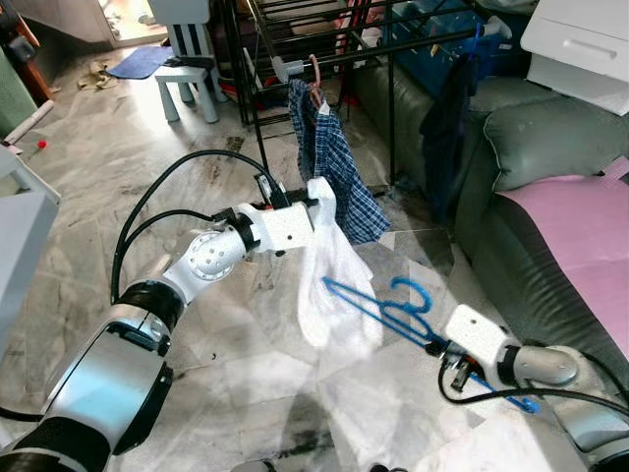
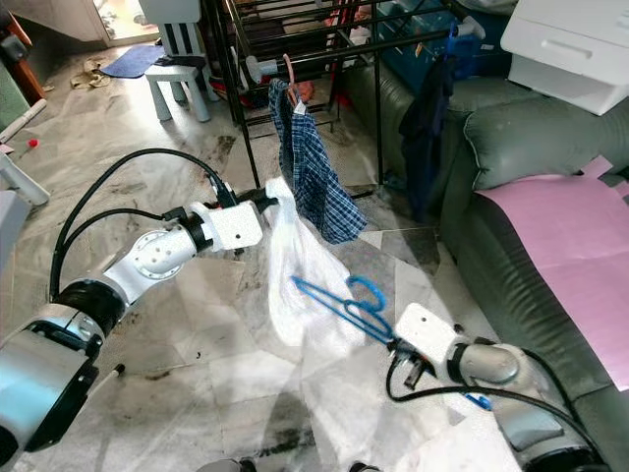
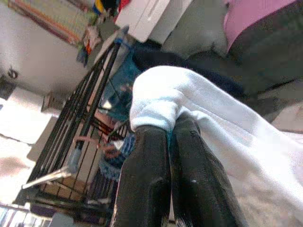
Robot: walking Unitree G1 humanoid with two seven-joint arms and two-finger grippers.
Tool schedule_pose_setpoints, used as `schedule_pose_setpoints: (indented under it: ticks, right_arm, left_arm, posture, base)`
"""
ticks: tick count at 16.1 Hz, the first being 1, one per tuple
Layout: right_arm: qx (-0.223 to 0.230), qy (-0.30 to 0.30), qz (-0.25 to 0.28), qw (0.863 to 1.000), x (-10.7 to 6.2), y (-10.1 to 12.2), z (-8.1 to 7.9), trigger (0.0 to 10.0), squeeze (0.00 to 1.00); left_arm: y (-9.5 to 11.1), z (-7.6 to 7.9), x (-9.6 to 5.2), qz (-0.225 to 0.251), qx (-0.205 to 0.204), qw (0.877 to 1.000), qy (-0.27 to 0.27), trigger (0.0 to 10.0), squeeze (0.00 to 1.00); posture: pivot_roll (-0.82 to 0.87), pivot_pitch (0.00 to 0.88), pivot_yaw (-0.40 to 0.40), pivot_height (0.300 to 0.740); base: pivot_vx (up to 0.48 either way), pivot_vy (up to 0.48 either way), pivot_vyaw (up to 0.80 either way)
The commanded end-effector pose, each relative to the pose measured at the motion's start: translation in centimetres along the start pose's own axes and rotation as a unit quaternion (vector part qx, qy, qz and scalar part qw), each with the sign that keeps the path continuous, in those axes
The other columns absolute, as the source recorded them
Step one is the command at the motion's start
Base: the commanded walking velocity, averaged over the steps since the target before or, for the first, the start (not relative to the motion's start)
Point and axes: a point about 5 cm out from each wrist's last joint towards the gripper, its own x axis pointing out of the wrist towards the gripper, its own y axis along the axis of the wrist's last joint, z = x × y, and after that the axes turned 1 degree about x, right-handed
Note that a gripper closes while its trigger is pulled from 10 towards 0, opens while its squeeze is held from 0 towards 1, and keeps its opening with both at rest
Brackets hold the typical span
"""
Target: Hang hanger
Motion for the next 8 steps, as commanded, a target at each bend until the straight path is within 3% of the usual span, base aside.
schedule_pose_setpoints:
  ticks: [1, 8]
  right_arm:
    - [-0.002, -0.012, 0.013, 1.000, -0.32, 0.51, 0.78, 10.0, 0.00]
    - [0.016, 0.004, 0.015, 1.000, -0.25, 0.16, 0.15, 10.0, 0.00]
  left_arm:
    - [0.36, -0.33, -0.10, 0.018, 0.002, 1.000, 0.004, 10.0, 0.00]
    - [1.30, 0.45, -0.21, 0.058, 0.001, 0.998, -0.005, 10.0, 0.00]
  posture:
    - [-0.08, 0.109, 0.089, 0.740]
    - [-0.08, 0.117, 0.091, 0.740]
  base:
    - [0.000, 0.000, 0.00]
    - [0.000, 0.000, 0.00]
